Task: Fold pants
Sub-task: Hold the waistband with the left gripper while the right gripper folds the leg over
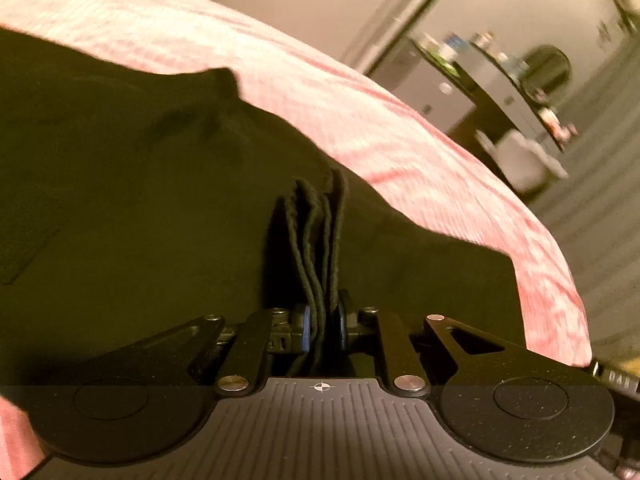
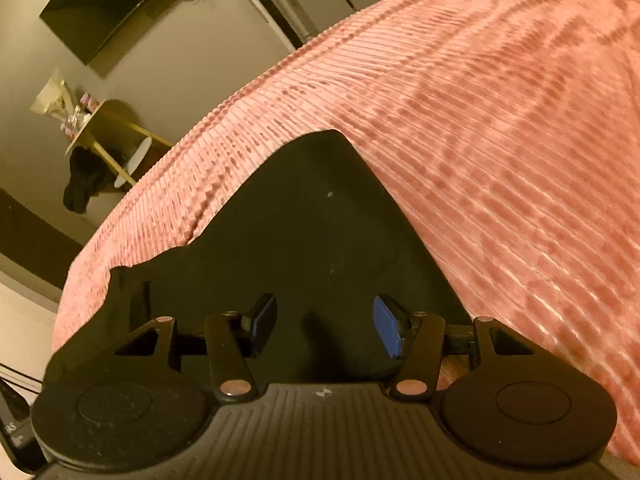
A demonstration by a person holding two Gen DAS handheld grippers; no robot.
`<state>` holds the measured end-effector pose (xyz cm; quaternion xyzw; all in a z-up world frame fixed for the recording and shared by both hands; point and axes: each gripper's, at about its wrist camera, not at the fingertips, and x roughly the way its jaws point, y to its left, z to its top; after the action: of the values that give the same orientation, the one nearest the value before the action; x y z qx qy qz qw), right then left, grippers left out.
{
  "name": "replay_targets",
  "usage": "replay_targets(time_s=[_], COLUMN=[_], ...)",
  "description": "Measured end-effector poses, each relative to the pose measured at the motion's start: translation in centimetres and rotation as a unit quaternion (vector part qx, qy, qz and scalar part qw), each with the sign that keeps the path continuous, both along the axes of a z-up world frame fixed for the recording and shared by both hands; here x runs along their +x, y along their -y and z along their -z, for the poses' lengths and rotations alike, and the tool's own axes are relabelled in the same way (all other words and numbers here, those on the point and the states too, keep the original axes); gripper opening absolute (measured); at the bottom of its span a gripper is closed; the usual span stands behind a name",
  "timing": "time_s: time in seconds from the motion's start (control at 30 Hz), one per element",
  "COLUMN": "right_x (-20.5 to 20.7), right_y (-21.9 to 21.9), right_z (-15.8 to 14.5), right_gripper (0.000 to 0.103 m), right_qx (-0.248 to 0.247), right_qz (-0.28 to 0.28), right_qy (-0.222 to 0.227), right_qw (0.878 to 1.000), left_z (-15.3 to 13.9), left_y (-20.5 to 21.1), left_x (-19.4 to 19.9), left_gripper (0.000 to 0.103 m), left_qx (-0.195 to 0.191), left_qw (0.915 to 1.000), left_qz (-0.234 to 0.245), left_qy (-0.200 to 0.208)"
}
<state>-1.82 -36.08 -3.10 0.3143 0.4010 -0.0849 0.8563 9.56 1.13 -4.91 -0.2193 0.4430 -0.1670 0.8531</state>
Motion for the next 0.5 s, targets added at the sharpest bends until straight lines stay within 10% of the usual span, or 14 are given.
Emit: replay_targets(time_s=[0.5], right_x=[2.5], right_y=[-1.4], right_z=[0.4], right_gripper=[0.047], right_qx=[-0.033], right_qz=[-0.028], right_qy=[0.021], right_qw=[0.999], left_z=[-1.7], left_y=[-2.7], left_x=[-1.0], left_gripper=[0.015], left_qx=[0.068], left_qw=[0.9943], left_qz=[-0.073], left_qy=[0.036])
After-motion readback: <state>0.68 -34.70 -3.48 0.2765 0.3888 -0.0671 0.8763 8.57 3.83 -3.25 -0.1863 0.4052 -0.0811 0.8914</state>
